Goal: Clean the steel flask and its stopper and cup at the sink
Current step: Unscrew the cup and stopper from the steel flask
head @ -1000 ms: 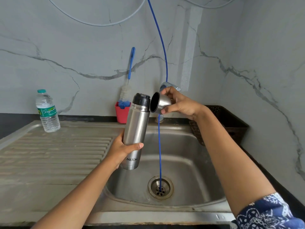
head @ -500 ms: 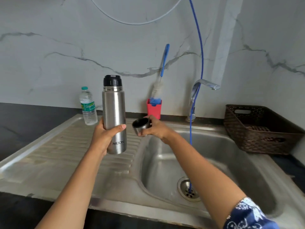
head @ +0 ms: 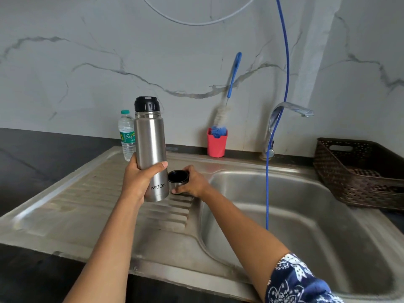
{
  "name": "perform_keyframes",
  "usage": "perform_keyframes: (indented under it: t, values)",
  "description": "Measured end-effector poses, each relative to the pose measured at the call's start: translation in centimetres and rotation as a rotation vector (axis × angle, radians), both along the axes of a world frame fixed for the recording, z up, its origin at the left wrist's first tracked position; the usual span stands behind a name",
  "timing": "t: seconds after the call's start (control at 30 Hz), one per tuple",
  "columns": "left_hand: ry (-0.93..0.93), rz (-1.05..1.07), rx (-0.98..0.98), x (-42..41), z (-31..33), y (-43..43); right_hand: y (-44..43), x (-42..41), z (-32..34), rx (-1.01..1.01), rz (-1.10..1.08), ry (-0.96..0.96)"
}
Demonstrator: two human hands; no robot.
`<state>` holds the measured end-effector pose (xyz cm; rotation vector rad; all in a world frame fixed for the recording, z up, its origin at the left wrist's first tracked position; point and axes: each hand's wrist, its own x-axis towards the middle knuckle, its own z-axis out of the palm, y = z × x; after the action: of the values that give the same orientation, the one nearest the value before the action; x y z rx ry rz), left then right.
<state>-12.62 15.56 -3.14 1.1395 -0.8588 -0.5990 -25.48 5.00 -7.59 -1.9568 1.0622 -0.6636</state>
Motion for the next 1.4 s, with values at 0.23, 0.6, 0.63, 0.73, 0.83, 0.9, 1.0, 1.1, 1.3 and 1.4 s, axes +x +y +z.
perform_keyframes:
  t: [0.23, 0.6, 0.63, 0.73, 0.83, 0.9, 1.0, 1.1, 1.3, 1.4]
  values:
    - [0.010, -0.049, -0.016, -0.7, 0.3, 0.2, -0.3, -2.4, 1.3, 0.023, 0.067, 0.051]
    - [-0.097, -0.409, 0.132, -10.1, -0.4, 0.3, 2.3, -17.0, 14.8, -0.247, -0.232, -0.286]
    - [-0.135, -0.444, 0.143, -11.0, -0.7, 0.2, 2.9, -17.9, 15.9, -0.263, -0.236, -0.285]
    - [-0.210, -0.502, 0.156, -13.2, -1.5, 0.1, 4.2, -19.7, 17.8, -0.286, -0.216, -0.185]
    - [-0.270, -0.491, 0.159, -14.4, -2.1, -0.1, 5.2, -20.4, 18.0, -0.330, -0.223, 0.140]
    - [-0.325, -0.462, 0.166, -14.7, -2.3, -0.4, 5.3, -20.2, 17.3, -0.394, -0.254, 0.330]
    - [-0.354, -0.451, 0.169, -14.9, -2.6, -0.3, 4.8, -19.6, 16.3, -0.475, -0.319, 0.390]
    - [-0.356, -0.463, 0.165, -15.0, -2.6, -0.1, 4.2, -19.9, 16.1, -0.497, -0.270, 0.342]
    - [-0.335, -0.530, 0.178, -15.2, -2.5, -0.1, 3.1, -21.1, 14.8, -0.551, -0.182, 0.173]
    - [-0.307, -0.573, 0.183, -15.6, -2.6, -0.1, 2.7, -21.3, 14.6, -0.611, -0.165, 0.141]
